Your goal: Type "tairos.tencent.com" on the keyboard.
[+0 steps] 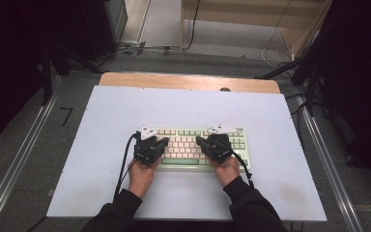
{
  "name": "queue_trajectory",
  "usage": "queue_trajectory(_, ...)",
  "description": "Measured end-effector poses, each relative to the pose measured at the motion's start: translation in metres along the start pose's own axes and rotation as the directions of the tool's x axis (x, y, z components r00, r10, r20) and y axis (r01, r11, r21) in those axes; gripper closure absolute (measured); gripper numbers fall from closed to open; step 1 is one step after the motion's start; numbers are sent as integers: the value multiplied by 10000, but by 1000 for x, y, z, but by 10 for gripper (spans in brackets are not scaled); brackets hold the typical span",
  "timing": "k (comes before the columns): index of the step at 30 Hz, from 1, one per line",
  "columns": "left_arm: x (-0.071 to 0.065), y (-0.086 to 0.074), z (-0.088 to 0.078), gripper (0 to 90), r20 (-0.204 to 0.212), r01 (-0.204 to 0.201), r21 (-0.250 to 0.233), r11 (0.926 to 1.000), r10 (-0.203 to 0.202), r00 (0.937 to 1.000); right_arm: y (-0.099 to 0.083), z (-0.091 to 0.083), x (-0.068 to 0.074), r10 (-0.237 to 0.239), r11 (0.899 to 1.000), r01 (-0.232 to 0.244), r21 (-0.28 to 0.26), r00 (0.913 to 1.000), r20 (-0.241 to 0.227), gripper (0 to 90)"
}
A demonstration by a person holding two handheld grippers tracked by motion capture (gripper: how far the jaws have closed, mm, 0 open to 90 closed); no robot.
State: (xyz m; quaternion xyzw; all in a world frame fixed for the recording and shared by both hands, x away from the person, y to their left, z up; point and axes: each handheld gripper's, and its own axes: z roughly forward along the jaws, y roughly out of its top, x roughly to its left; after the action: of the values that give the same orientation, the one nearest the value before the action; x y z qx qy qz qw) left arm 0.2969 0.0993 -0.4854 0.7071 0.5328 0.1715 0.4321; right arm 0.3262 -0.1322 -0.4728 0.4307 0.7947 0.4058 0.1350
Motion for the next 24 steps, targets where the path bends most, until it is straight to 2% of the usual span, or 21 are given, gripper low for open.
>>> queue_trajectory(24,-2,-1,9,900,-6,-123,193,9997,123,9999,1,-2,0,87,9999,-87,-114,10000,-35,878)
